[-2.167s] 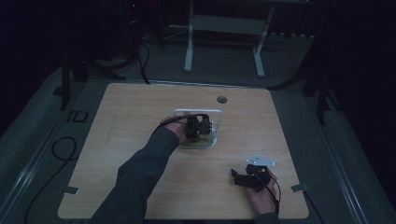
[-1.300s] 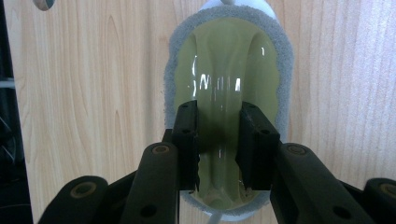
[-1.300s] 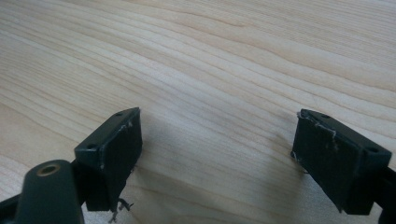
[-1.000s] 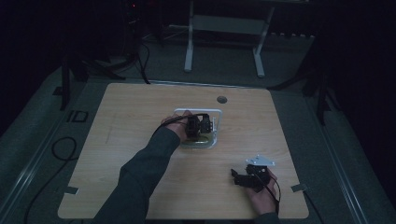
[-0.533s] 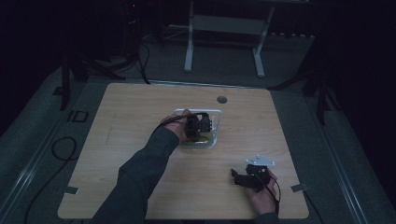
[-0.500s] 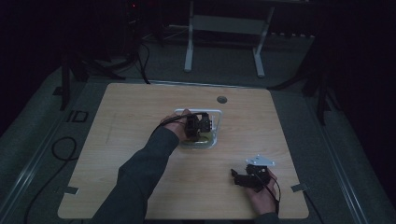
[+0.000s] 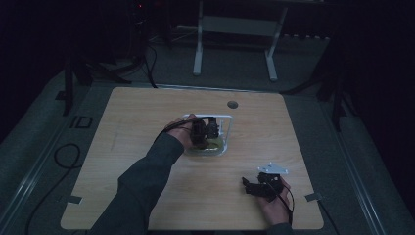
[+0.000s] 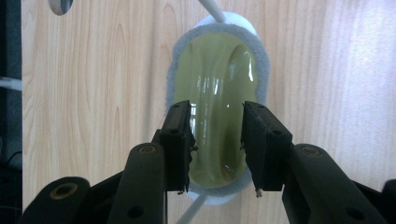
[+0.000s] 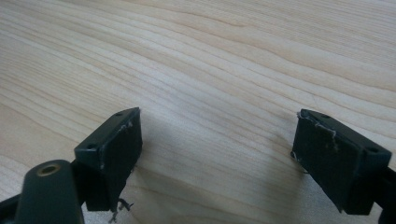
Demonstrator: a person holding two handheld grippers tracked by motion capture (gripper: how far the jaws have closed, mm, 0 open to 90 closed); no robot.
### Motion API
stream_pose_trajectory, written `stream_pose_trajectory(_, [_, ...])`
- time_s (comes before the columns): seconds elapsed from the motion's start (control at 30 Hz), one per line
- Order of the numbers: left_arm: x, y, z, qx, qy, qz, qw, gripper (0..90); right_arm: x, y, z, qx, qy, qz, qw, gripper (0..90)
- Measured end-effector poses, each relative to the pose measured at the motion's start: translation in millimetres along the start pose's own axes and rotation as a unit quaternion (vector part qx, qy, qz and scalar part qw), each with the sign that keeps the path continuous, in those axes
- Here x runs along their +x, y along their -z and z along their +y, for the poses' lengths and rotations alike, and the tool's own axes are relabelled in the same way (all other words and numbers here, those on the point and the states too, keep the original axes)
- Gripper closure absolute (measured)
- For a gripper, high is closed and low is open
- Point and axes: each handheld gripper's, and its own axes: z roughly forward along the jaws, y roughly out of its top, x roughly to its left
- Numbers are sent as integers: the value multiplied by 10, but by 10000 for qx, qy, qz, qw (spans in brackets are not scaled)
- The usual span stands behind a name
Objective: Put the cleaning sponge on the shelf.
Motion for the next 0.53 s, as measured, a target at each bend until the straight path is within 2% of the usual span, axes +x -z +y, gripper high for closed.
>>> stream_pose_trajectory(0.3, [-32,213,-115,-402,304,-167,9986,632,0,0,0,-1,1,-1,10000,153])
stream_pose_trajectory(0.47, [-93,335,-209,-565,518,-144,9970,633,0,0,0,-1,0,-1,10000,153])
stream_pose_trajectory(0.53, [-107,363,-230,-585,540,-121,9967,635,0,0,0,-1,0,0,10000,153])
